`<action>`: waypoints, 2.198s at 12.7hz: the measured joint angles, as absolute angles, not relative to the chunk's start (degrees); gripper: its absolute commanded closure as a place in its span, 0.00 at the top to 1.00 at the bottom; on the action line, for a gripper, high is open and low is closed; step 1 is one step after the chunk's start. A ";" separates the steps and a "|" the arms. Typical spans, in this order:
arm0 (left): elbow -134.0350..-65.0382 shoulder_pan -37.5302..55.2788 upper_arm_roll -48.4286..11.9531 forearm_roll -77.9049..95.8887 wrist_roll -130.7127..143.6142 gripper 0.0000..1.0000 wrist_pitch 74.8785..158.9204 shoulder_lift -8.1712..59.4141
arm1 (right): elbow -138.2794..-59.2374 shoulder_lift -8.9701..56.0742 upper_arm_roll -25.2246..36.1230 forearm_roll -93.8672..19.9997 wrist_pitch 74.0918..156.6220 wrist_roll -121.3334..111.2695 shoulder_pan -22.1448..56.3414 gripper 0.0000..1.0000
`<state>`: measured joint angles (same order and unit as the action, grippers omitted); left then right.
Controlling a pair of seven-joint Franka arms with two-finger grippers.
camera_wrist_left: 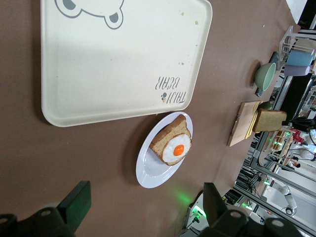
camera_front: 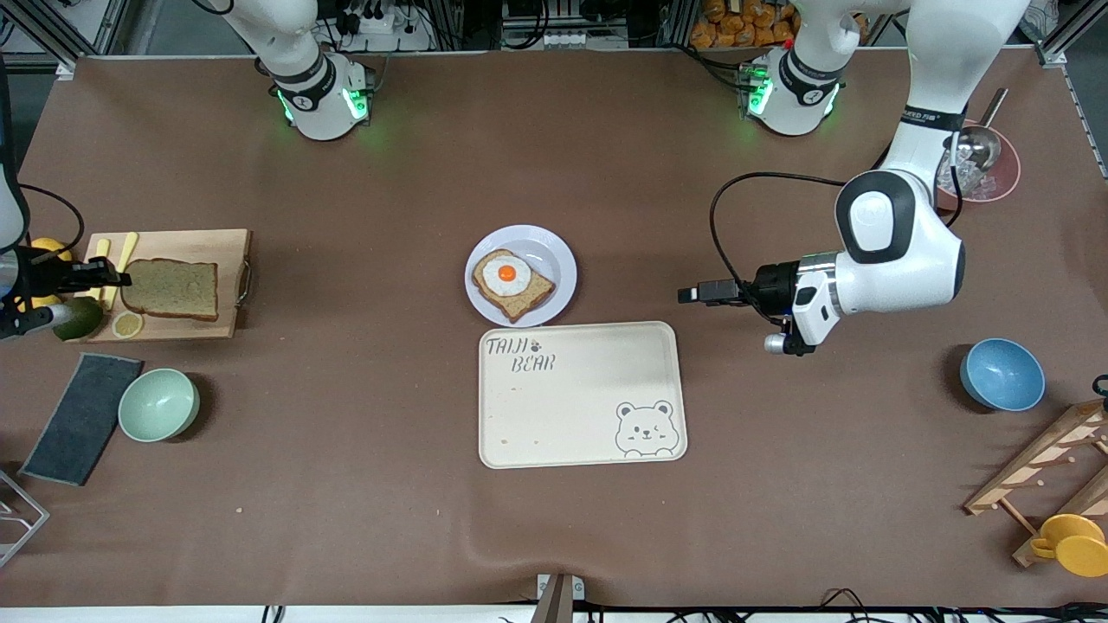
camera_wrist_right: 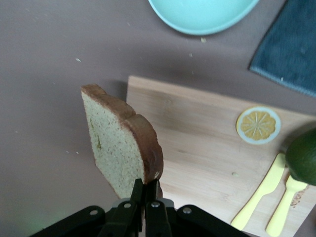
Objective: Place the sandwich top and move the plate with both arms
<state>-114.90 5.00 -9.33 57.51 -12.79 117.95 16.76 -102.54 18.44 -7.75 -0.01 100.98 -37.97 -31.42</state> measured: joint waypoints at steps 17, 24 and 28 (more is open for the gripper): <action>-117.65 5.85 -11.19 62.26 -16.83 1.00 121.31 16.61 | -101.17 18.31 -8.30 -15.41 100.49 -29.75 -1.79 0.00; -118.04 6.11 -11.44 64.17 -16.83 1.00 121.30 17.03 | -101.51 18.81 -8.29 -20.91 104.10 -13.49 11.06 0.00; -119.37 5.98 -11.48 66.79 -20.23 1.00 121.31 18.12 | -102.23 21.08 -8.18 -25.18 107.35 -10.28 11.58 0.00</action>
